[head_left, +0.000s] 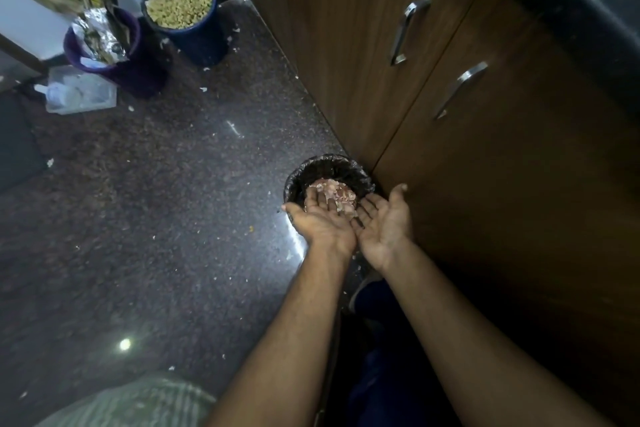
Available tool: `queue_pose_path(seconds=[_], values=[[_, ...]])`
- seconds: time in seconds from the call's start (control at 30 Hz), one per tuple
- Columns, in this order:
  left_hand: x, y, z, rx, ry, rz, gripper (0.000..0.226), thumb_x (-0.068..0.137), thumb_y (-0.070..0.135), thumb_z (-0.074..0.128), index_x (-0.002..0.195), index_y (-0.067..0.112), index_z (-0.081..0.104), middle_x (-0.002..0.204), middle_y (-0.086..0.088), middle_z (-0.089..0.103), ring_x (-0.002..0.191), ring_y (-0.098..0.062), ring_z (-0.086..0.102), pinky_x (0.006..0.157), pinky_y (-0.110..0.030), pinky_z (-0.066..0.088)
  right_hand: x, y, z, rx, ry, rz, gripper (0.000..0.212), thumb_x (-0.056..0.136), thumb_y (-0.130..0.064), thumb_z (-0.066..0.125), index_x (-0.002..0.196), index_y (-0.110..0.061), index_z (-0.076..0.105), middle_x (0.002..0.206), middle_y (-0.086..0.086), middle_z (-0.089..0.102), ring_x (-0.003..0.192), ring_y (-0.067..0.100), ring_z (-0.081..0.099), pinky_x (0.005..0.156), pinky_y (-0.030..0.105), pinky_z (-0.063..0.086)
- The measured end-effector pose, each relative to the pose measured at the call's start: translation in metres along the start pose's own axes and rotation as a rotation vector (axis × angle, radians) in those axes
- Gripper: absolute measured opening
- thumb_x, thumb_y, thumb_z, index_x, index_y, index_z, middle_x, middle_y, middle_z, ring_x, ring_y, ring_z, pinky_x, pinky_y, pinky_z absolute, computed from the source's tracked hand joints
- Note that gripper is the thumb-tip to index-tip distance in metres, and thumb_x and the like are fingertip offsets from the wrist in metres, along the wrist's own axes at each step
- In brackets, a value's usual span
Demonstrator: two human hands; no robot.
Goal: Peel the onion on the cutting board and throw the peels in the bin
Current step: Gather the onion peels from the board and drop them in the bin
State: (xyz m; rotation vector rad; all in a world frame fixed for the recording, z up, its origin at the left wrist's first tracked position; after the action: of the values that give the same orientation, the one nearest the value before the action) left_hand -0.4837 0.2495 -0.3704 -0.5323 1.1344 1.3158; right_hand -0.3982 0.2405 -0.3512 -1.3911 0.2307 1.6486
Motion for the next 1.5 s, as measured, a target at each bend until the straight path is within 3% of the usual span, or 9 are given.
queue_pose_path(seconds=[0.1, 0.47, 0.77, 1.0, 1.3, 1.5], values=[[-0.012, 0.002, -0.001, 0.004, -0.019, 0.014, 0.085, 0.105, 0.073, 0.014, 0.158, 0.013, 0.044, 0.166, -0.011, 0.042, 0.155, -0.027, 0.036, 0.127, -0.045, 0.023, -0.014, -0.002, 0.003, -0.018, -0.014, -0.042, 0.084, 0.100, -0.070, 0.024, 0.155, -0.006, 0.034, 0.162, 0.013, 0.035, 0.150, 0.026, 0.034, 0.125, 0.040, 0.024], [-0.140, -0.014, -0.010, 0.059, -0.132, 0.079, 0.085, 0.105, 0.072, 0.021, 0.153, 0.009, 0.050, 0.164, -0.014, 0.044, 0.154, -0.028, 0.038, 0.128, -0.042, 0.023, -0.121, -0.027, -0.023, -0.032, -0.094, -0.292, 0.082, 0.101, -0.069, 0.022, 0.154, -0.008, 0.038, 0.162, 0.011, 0.037, 0.151, 0.023, 0.031, 0.122, 0.037, 0.022], [-0.291, -0.055, -0.008, 0.135, -0.481, 0.013, 0.086, 0.104, 0.072, 0.024, 0.145, 0.004, 0.056, 0.156, -0.018, 0.052, 0.148, -0.032, 0.047, 0.124, -0.042, 0.031, -0.284, -0.061, -0.080, 0.038, -0.182, -0.658, 0.076, 0.100, -0.070, 0.026, 0.147, -0.016, 0.050, 0.156, 0.006, 0.047, 0.147, 0.018, 0.040, 0.123, 0.037, 0.026], [-0.398, -0.108, -0.030, 0.277, -0.769, -0.074, 0.087, 0.104, 0.071, 0.020, 0.144, 0.005, 0.060, 0.151, -0.016, 0.059, 0.144, -0.030, 0.052, 0.125, -0.042, 0.032, -0.388, -0.067, -0.160, 0.224, -0.126, -0.901, 0.071, 0.102, -0.065, 0.028, 0.142, -0.013, 0.055, 0.149, 0.004, 0.055, 0.141, 0.016, 0.048, 0.121, 0.036, 0.032], [-0.463, -0.160, -0.050, 0.425, -1.003, -0.161, 0.084, 0.105, 0.070, 0.020, 0.140, 0.008, 0.064, 0.145, -0.012, 0.065, 0.138, -0.026, 0.058, 0.120, -0.040, 0.036, -0.450, -0.064, -0.228, 0.419, -0.086, -1.091, 0.067, 0.102, -0.064, 0.033, 0.139, -0.015, 0.059, 0.145, 0.002, 0.059, 0.138, 0.014, 0.051, 0.115, 0.032, 0.037], [-0.485, -0.217, -0.038, 0.564, -1.110, -0.252, 0.077, 0.108, 0.066, 0.022, 0.140, 0.009, 0.063, 0.140, -0.013, 0.068, 0.133, -0.027, 0.063, 0.121, -0.042, 0.041, -0.470, -0.090, -0.287, 0.543, 0.075, -1.232, 0.057, 0.105, -0.055, 0.036, 0.135, -0.014, 0.061, 0.141, 0.003, 0.062, 0.133, 0.014, 0.056, 0.116, 0.034, 0.038]])
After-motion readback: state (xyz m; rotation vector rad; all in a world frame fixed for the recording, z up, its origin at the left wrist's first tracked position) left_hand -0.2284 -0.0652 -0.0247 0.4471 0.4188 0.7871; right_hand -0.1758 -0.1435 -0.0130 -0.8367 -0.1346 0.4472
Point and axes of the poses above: each hand's wrist, its own x-axis towards the middle knuckle, its own z-axis out of the palm, y = z × x, the point moved 6 cm from there along x, towards the middle knuckle
